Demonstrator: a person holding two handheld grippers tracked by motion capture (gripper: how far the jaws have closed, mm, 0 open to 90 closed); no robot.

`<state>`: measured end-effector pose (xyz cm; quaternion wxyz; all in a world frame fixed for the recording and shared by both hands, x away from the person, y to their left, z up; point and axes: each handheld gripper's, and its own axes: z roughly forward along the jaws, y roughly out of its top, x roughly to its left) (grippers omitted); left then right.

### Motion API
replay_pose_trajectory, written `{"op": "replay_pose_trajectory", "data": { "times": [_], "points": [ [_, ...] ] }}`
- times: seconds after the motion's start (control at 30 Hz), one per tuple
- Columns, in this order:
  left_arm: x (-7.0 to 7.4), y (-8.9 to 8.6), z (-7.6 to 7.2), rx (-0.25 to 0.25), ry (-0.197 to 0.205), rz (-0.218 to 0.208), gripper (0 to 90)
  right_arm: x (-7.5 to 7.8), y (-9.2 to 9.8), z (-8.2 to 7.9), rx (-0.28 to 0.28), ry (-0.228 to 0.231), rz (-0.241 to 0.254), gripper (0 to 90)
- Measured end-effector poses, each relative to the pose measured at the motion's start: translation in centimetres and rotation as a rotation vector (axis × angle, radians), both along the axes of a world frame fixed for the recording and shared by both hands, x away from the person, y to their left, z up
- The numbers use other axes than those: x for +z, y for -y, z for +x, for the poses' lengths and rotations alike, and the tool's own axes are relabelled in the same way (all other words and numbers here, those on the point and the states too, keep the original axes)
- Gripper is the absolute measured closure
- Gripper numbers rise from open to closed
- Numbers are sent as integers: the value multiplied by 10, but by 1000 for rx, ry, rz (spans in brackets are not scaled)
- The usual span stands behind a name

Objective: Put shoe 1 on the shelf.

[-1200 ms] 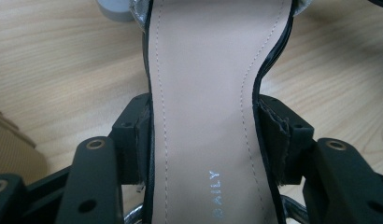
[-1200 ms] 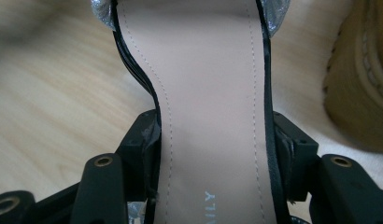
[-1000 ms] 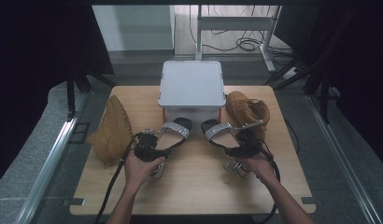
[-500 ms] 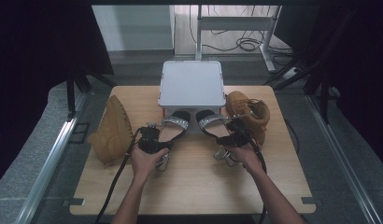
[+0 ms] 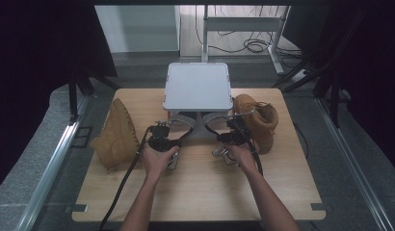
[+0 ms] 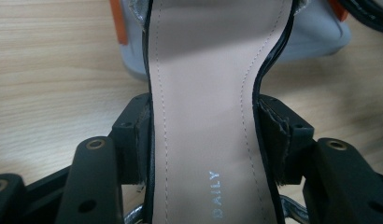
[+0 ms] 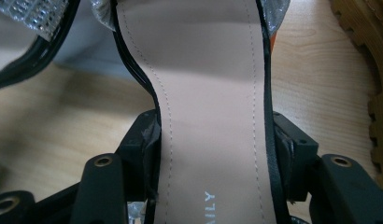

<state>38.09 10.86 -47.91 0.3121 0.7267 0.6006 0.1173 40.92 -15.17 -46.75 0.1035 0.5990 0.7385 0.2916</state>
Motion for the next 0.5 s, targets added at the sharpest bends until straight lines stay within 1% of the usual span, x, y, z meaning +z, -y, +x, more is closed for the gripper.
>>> {"op": "replay_pose_trajectory", "data": {
  "times": [0.07, 0.17, 0.2, 0.27, 0.3, 0.37, 0.43, 0.5],
  "points": [
    [0, 2, 3, 6, 7, 18, 414, -2, -2, 3, -18, -5, 5, 427],
    [-1, 2, 9, 20, 0, 2, 414, -5, -6, 6, -38, -9, 4, 427],
    [-2, 3, 11, 26, -1, 9, 414, -6, -6, 7, -40, -7, 4, 427],
    [-3, 5, 15, 39, -1, 25, 413, -6, -9, 10, -67, -11, 13, 427],
    [-4, 6, 17, 42, 1, 30, 413, -6, -11, 12, -71, -4, 4, 427],
    [-4, 9, 19, 45, 6, 28, 413, -7, -15, 14, -75, -4, -7, 427],
    [-5, 13, 23, 47, 3, 34, 413, -8, -20, 16, -87, -14, 3, 427],
    [-7, 15, 27, 55, 2, 22, 413, -10, -25, 18, -102, -14, 7, 426]
  ]
}}
